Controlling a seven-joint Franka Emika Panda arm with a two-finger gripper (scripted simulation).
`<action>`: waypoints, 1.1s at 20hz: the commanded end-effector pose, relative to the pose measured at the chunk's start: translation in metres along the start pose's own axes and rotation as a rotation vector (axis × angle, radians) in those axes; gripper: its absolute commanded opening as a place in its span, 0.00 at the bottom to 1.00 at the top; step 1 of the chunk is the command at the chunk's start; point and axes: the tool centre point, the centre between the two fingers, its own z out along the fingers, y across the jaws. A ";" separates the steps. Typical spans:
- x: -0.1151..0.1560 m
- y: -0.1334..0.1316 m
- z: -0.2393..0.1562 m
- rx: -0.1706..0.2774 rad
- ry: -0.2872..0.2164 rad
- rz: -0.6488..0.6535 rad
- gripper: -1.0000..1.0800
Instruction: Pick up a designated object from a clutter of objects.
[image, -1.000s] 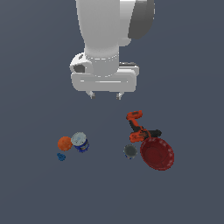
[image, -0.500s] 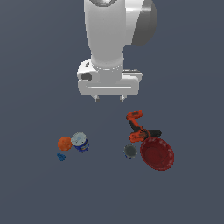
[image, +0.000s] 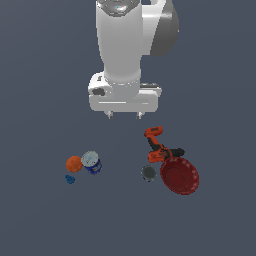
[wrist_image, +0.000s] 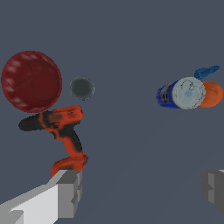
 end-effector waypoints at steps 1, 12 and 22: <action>0.006 0.005 0.003 0.003 0.001 0.015 0.96; 0.060 0.056 0.035 0.022 0.018 0.160 0.96; 0.118 0.139 0.094 0.027 0.042 0.355 0.96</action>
